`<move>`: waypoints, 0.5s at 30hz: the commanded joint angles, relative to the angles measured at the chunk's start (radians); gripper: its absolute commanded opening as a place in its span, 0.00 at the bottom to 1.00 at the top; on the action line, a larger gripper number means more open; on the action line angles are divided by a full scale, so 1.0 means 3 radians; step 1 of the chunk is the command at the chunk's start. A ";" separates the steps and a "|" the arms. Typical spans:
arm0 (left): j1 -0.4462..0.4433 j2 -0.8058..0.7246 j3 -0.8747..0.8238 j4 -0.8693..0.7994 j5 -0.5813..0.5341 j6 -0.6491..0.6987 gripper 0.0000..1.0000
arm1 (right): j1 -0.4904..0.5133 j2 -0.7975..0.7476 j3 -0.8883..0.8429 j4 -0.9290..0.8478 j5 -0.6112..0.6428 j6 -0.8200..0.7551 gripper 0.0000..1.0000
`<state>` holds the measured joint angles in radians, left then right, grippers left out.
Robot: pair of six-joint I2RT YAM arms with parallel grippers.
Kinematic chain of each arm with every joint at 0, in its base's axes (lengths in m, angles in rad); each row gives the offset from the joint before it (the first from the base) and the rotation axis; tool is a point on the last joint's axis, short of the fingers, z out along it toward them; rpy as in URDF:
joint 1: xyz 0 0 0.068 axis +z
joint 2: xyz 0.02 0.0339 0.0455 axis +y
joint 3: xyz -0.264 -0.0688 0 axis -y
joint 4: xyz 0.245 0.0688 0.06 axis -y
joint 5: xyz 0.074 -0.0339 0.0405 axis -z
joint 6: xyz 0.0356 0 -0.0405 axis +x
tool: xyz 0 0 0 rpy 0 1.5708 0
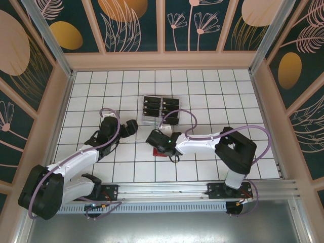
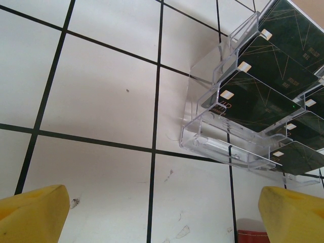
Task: Put the credit cards into the card holder
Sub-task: Pick up the card holder from the bottom-right of the table.
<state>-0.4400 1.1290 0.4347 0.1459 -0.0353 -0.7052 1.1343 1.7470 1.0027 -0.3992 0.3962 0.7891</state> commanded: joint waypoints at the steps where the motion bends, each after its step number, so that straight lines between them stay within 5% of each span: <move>1: -0.0025 0.0036 0.0072 0.0060 0.0015 -0.0002 0.96 | 0.0013 -0.0009 -0.0066 -0.0008 0.0125 0.0091 0.42; 15: -0.0022 -0.0033 0.0085 -0.0011 0.0024 0.0009 0.96 | -0.0022 -0.0094 -0.0236 0.0153 0.0036 -0.0002 0.00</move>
<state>-0.4400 1.1286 0.4358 0.1452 -0.0353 -0.7048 1.1339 1.7302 0.9718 -0.3523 0.4004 0.7845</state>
